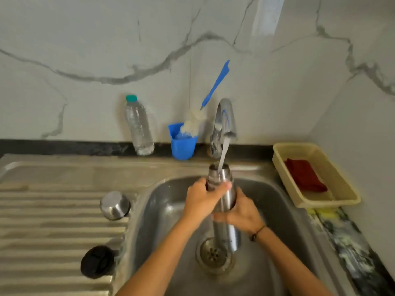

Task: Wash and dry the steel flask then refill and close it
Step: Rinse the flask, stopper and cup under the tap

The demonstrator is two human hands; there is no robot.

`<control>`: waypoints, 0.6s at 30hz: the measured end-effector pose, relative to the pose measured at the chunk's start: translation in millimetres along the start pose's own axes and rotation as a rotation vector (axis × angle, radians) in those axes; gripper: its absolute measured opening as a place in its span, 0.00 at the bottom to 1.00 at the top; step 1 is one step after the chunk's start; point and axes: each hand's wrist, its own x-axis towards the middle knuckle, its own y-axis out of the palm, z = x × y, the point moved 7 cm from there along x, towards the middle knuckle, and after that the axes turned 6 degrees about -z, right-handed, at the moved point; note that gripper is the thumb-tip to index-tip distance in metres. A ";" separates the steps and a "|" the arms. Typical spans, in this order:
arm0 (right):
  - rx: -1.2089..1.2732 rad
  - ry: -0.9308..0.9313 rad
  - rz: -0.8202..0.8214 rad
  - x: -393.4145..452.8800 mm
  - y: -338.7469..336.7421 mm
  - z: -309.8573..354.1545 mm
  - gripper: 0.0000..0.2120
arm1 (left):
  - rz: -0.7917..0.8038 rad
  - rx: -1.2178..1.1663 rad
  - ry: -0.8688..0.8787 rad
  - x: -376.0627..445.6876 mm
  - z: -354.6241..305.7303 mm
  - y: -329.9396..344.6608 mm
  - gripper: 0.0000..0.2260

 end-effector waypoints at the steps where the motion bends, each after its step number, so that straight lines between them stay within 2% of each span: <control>1: -0.085 0.003 0.026 -3.5 -1.0 1.1 0.34 | -0.002 -0.089 -0.078 -0.8 9.5 -0.1 0.15; 5: -0.433 0.005 0.171 -6.3 3.6 0.9 0.40 | 0.076 -0.443 -0.484 -4.5 51.2 11.9 0.23; 7: -0.383 0.040 0.269 -9.6 9.2 -7.3 0.34 | 0.128 -0.500 -0.591 -12.4 68.1 20.8 0.21; 9: -0.228 0.127 0.351 -14.7 14.0 -17.4 0.21 | 0.148 -0.539 -0.635 -19.8 77.4 26.4 0.16; 11: -0.178 0.227 0.402 -18.1 19.1 -28.9 0.15 | 0.172 -0.503 -0.661 -25.0 83.2 29.2 0.15; 13: -0.160 0.294 0.445 -21.9 25.4 -35.0 0.17 | 0.206 -0.426 -0.688 -30.0 86.1 29.9 0.15; 15: -0.105 0.364 0.480 -23.6 32.4 -39.8 0.22 | 0.221 -0.371 -0.700 -33.7 87.9 28.5 0.14; 18: -0.105 0.387 0.513 -24.4 35.8 -40.7 0.28 | 0.218 -0.327 -0.694 -34.5 88.0 25.9 0.15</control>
